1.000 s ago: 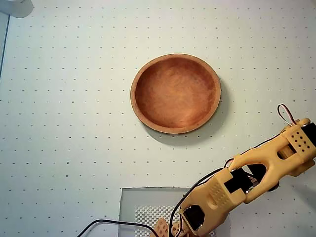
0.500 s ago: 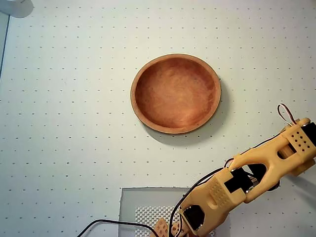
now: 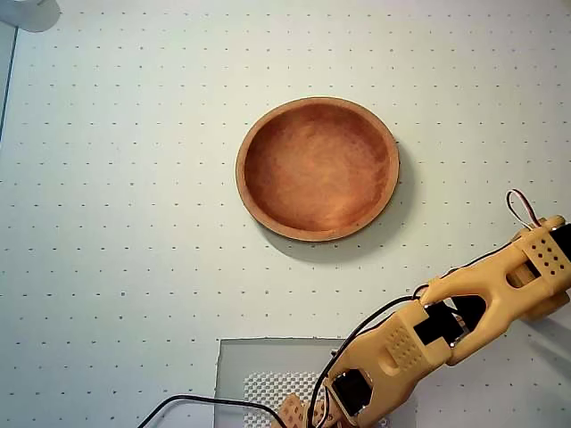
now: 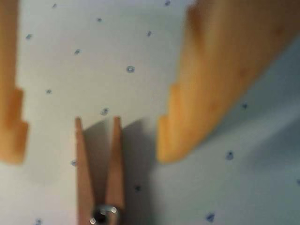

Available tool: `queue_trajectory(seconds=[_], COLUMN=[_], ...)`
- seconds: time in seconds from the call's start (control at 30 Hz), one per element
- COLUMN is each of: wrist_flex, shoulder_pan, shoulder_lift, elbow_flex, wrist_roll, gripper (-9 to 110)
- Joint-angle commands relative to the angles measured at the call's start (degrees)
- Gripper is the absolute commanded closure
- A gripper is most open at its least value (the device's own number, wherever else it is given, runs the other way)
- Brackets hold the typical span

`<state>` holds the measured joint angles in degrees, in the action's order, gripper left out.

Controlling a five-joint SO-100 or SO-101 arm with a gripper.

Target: Grasp a clothespin and put it in the bowl.

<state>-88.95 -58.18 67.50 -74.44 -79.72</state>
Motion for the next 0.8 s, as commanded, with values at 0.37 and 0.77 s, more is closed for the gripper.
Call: queue_trajectory(seconds=[0.37, 0.77], wrist_flex=[0.09, 0.18], shoulder_pan=[0.44, 1.76], shoulder_lift=[-3.43, -8.44], elbow_flex=[2.99, 3.16], wrist_roll=[3.16, 2.64], gripper=[84, 84])
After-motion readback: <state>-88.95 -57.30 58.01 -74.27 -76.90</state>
